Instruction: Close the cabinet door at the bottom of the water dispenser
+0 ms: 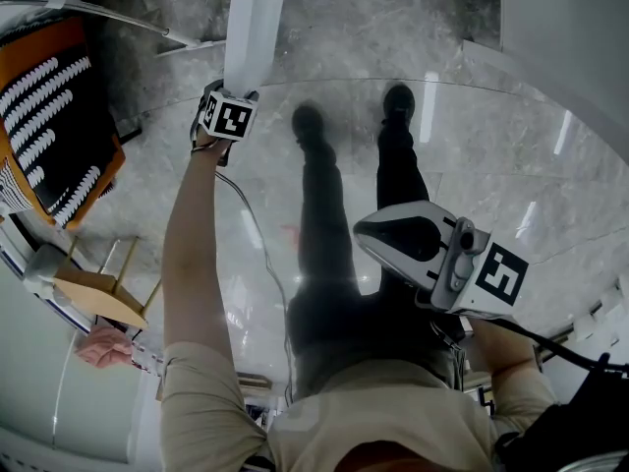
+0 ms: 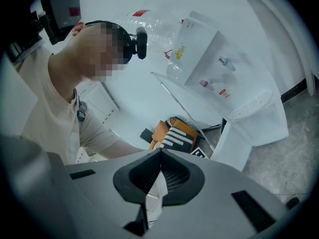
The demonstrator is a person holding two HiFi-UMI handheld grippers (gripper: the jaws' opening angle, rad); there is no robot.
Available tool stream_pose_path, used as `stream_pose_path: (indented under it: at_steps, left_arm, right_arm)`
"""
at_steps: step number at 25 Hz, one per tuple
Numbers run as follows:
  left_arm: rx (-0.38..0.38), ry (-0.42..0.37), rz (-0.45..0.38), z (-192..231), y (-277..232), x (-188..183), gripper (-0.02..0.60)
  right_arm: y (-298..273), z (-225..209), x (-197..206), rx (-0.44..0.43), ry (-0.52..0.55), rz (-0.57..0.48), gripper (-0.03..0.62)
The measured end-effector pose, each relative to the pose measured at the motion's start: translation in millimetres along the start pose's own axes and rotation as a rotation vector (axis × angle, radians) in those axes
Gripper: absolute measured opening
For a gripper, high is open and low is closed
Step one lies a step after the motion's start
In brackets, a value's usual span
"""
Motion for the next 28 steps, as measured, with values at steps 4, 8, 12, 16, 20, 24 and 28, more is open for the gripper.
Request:
stream_pose_path:
  at_steps: [4, 8, 12, 16, 20, 24, 28]
  left_arm:
    - [0.008, -0.010, 0.013, -1, 0, 3, 0.258]
    - [0.013, -0.037, 0.037, -2, 0, 4, 0.267]
    - [0.021, -0.051, 0.054, -5, -1, 5, 0.277]
    - [0.018, -0.048, 0.089, -12, -2, 2, 0.281]
    - [0.031, -0.042, 0.108, -16, 1, 4, 0.293]
    - [0.042, -0.028, 0.108, -29, -2, -9, 0.298]
    - [0.057, -0.013, 0.111, -41, -6, -21, 0.304]
  right_arm:
    - [1, -1, -1, 0.008, 0.000, -0.004, 0.014]
    - [2, -2, -1, 0.012, 0.000, -0.008, 0.014]
    - [1, -2, -2, 0.017, -0.003, -0.014, 0.014]
    - [4, -5, -2, 0.022, -0.009, -0.015, 0.014]
    - [2, -5, 1, 0.026, -0.013, -0.007, 0.014]
    - [11, -13, -2, 0.035, -0.025, -0.014, 0.014]
    - [21, -21, -7, 0.036, -0.028, -0.023, 0.014]
Point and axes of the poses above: the fingertips, and each gripper's own axes: y backward along the fingers, z to its left, x out of its underside, the point moved 1 cm from there along y, backward along the fingers, and after that the axes turned 3 degrees about x, right-handed, at the moved point
